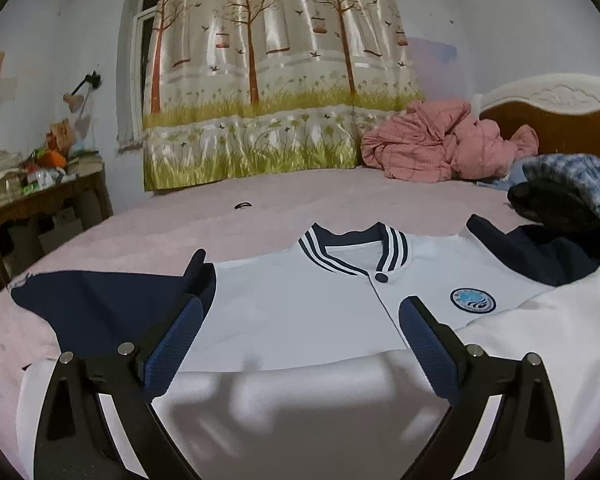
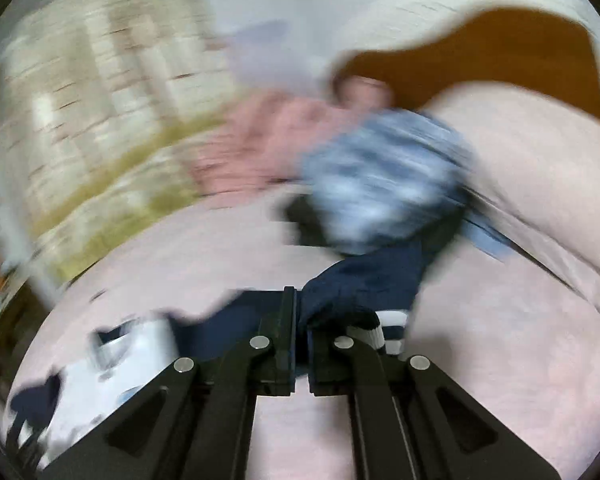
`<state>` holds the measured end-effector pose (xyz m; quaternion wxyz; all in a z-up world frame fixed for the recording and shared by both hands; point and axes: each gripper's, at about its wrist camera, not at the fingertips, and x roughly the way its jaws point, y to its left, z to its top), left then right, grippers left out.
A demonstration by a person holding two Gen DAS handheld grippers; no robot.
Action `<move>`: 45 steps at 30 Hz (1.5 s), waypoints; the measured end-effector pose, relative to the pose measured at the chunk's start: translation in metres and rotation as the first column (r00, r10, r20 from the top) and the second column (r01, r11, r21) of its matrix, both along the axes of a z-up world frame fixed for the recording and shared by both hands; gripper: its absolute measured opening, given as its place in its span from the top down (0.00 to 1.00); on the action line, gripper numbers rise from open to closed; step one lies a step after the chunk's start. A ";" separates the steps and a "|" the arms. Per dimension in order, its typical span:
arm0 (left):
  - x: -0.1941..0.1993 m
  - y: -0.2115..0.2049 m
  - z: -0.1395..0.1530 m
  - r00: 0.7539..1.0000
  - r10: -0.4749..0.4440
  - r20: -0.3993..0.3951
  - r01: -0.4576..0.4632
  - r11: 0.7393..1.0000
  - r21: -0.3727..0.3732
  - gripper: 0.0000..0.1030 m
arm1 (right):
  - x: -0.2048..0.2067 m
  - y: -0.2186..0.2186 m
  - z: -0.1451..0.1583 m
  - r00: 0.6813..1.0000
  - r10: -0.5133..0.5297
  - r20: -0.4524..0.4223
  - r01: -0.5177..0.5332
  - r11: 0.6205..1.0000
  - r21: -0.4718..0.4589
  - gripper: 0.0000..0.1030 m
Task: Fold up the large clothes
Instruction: 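Move the right gripper to the navy sleeve cuff while the left gripper stays open, then grasp the striped navy sleeve cuff with the right gripper and carry it toward the left gripper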
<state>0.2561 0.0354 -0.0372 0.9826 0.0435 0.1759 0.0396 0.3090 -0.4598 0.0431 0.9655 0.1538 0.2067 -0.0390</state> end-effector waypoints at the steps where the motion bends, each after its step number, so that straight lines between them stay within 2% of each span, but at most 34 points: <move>1: -0.001 -0.001 0.000 1.000 0.011 0.006 -0.011 1.000 0.011 0.05 | 0.000 0.024 0.010 0.998 0.064 0.016 -0.063 0.998 -0.012 0.96; 3: -0.005 -0.002 0.003 0.998 0.054 0.043 -0.056 0.998 0.035 0.05 | 0.000 0.072 0.023 0.983 0.178 0.037 -0.177 0.984 -0.021 0.96; 5: -0.011 -0.001 0.006 0.995 0.060 0.084 -0.063 0.997 0.037 0.05 | 0.004 0.113 0.025 0.965 0.259 0.042 -0.259 0.966 -0.015 0.96; 8: -0.009 0.002 0.006 0.995 0.056 0.079 -0.059 0.998 0.026 0.05 | 0.009 0.182 0.011 0.928 0.373 0.030 -0.373 0.928 -0.007 0.96; 12: -0.004 0.009 0.004 0.997 0.057 0.052 -0.057 0.998 -0.006 0.05 | 0.020 0.253 -0.043 0.886 0.459 -0.071 -0.456 0.889 0.045 0.96; 14: -0.003 0.010 0.003 0.997 0.057 0.045 -0.056 0.998 -0.018 0.05 | 0.018 0.269 -0.070 0.883 0.455 -0.116 -0.452 0.890 0.050 0.96; 16: -0.005 0.010 0.003 0.998 0.053 0.046 -0.052 0.998 -0.023 0.05 | 0.007 0.285 -0.089 0.890 0.436 -0.136 -0.444 0.895 -0.037 0.95; 18: -0.006 0.008 0.004 0.998 0.048 0.051 -0.047 0.999 -0.018 0.05 | -0.013 0.292 -0.102 0.882 0.452 -0.132 -0.466 0.878 -0.107 0.95; 20: -0.008 0.005 0.004 0.998 0.039 0.054 -0.039 0.999 -0.005 0.05 | -0.027 0.286 -0.109 0.873 0.470 -0.130 -0.483 0.871 -0.095 0.91; 22: -0.011 0.001 0.004 0.998 0.019 0.056 -0.019 1.000 0.009 0.05 | -0.039 0.274 -0.111 0.863 0.489 -0.128 -0.500 0.864 -0.068 0.77; 23: -0.013 -0.001 0.004 0.998 0.004 0.056 -0.005 1.000 0.012 0.05 | -0.048 0.265 -0.111 0.866 0.486 -0.119 -0.494 0.868 -0.055 0.73; 25: -0.018 -0.006 0.006 0.998 -0.052 0.042 0.052 0.999 -0.001 0.05 | -0.065 0.246 -0.111 0.881 0.464 -0.094 -0.469 0.882 -0.040 0.54; 27: -0.025 -0.012 0.008 0.993 -0.114 0.012 0.115 0.993 -0.026 0.05 | -0.086 0.224 -0.109 0.892 0.448 -0.067 -0.450 0.892 -0.032 0.42; 29: -0.036 -0.022 0.010 0.984 -0.177 -0.013 0.176 0.982 -0.063 0.05 | -0.106 0.207 -0.107 0.899 0.435 -0.056 -0.437 0.899 -0.033 0.42; 31: -0.046 -0.034 0.012 0.966 -0.256 -0.042 0.249 0.960 -0.124 0.05 | -0.125 0.187 -0.105 0.908 0.414 -0.057 -0.417 0.908 -0.037 0.39; 33: -0.047 -0.046 0.012 0.937 -0.336 -0.095 0.312 0.928 -0.201 0.05 | -0.135 0.170 -0.105 0.925 0.376 -0.053 -0.378 0.925 -0.045 0.38; 37: -0.030 -0.074 0.007 0.881 -0.424 -0.210 0.353 0.884 -0.305 0.05 | -0.138 0.145 -0.106 0.960 0.273 -0.062 -0.277 0.958 -0.078 0.38; 40: -0.017 -0.098 0.003 0.813 -0.518 -0.268 0.410 0.834 -0.368 0.05 | -0.136 0.135 -0.106 0.969 0.241 -0.062 -0.245 0.967 -0.065 0.38; 41: -0.012 -0.106 -0.001 0.797 -0.525 -0.299 0.407 0.832 -0.377 0.05 | -0.135 0.133 -0.106 0.971 0.232 -0.062 -0.236 0.970 -0.059 0.38; 42: -0.007 -0.110 -0.005 0.790 -0.519 -0.326 0.383 0.833 -0.398 0.07 | -0.133 0.131 -0.107 0.972 0.224 -0.065 -0.228 0.972 -0.054 0.38; 43: -0.001 -0.109 -0.010 0.800 -0.501 -0.330 0.340 0.832 -0.439 0.13 | -0.129 0.131 -0.107 0.973 0.222 -0.067 -0.226 0.973 -0.050 0.38; 44: 0.000 -0.105 -0.013 0.825 -0.469 -0.316 0.286 0.829 -0.481 0.31 | -0.126 0.131 -0.106 0.972 0.227 -0.066 -0.230 0.972 -0.049 0.38; 45: 0.004 -0.099 -0.016 0.843 -0.444 -0.303 0.234 0.811 -0.536 0.47 | -0.123 0.132 -0.105 0.970 0.234 -0.063 -0.237 0.970 -0.054 0.38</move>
